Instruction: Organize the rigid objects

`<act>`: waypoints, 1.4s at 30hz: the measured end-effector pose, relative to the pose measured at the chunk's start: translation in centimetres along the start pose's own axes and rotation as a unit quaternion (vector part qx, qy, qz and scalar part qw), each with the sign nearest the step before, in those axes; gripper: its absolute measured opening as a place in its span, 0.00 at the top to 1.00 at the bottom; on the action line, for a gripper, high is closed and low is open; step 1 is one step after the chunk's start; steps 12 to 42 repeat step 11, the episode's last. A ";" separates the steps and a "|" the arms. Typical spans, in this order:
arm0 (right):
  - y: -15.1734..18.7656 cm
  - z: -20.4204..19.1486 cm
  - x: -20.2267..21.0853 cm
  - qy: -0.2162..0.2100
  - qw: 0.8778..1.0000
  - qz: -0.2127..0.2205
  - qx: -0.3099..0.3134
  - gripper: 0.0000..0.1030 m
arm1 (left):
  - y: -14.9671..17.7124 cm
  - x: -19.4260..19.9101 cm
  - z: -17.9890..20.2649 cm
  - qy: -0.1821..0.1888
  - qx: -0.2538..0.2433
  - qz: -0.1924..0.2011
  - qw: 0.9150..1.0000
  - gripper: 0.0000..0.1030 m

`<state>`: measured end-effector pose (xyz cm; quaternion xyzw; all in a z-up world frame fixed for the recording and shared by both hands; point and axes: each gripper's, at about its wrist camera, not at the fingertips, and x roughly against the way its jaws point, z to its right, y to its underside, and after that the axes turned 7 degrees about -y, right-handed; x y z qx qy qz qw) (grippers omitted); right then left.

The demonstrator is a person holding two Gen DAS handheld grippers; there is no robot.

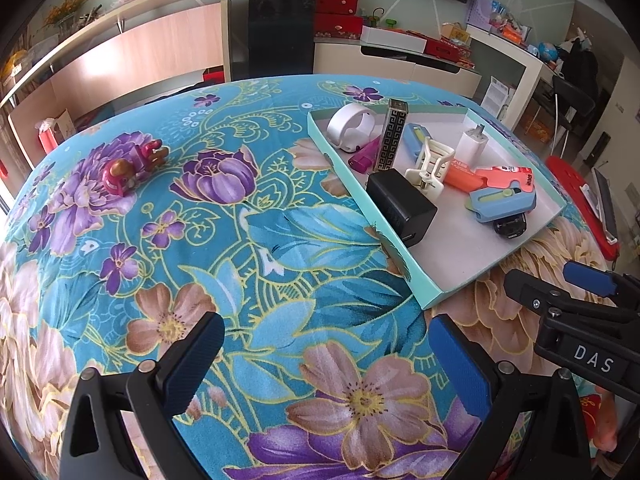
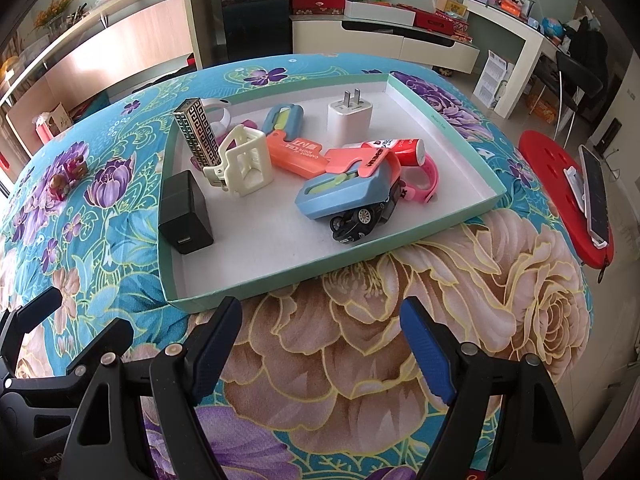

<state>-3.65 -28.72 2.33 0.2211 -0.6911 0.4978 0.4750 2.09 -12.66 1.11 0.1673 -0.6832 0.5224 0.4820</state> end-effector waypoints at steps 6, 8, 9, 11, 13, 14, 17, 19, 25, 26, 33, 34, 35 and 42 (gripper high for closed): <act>0.0 -0.1 -0.1 -0.001 1.000 -0.001 0.000 0.20 | -0.1 0.0 -0.1 0.000 0.000 0.001 1.000 0.00; 0.0 -0.1 -0.1 -0.001 1.000 0.000 0.000 0.20 | 0.0 0.0 -0.1 -0.002 -0.001 0.001 1.000 0.00; 0.0 0.0 0.0 -0.001 1.000 0.000 0.000 0.20 | 0.0 0.1 -0.1 -0.004 -0.001 0.003 1.000 0.00; 0.0 0.0 0.0 -0.001 1.000 0.000 0.000 0.20 | -0.1 0.2 -0.1 -0.005 -0.001 0.004 1.000 0.00; 0.0 0.0 0.0 -0.001 1.000 0.000 0.000 0.20 | -0.1 0.2 -0.1 -0.005 -0.001 0.004 1.000 0.00; 0.0 0.0 0.0 -0.001 1.000 0.000 0.000 0.20 | -0.1 0.2 -0.1 -0.005 -0.001 0.004 1.000 0.00; 0.0 0.0 0.0 -0.001 1.000 0.000 0.000 0.20 | -0.1 0.2 -0.1 -0.005 -0.001 0.004 1.000 0.00; 0.0 0.0 0.0 -0.001 1.000 0.000 0.000 0.20 | -0.1 0.2 -0.1 -0.005 -0.001 0.004 1.000 0.00; 0.0 0.0 0.0 -0.001 1.000 0.000 0.000 0.20 | -0.1 0.2 -0.1 -0.005 -0.001 0.004 1.000 0.00; 0.0 0.0 0.0 -0.001 1.000 0.000 0.000 0.20 | -0.1 0.2 -0.1 -0.005 -0.001 0.004 1.000 0.00; 0.0 0.0 0.0 -0.001 1.000 0.000 0.000 0.20 | -0.1 0.2 -0.1 -0.005 -0.001 0.004 1.000 0.00; 0.0 0.0 0.0 -0.001 1.000 0.000 0.000 0.20 | -0.1 0.2 -0.1 -0.005 -0.001 0.004 1.000 0.00; 0.0 0.0 0.0 -0.001 1.000 0.000 0.000 0.20 | -0.1 0.2 -0.1 -0.005 -0.001 0.004 1.000 0.00; 0.0 0.0 0.0 -0.001 1.000 0.000 0.000 0.20 | -0.1 0.2 -0.1 -0.005 -0.001 0.004 1.000 0.00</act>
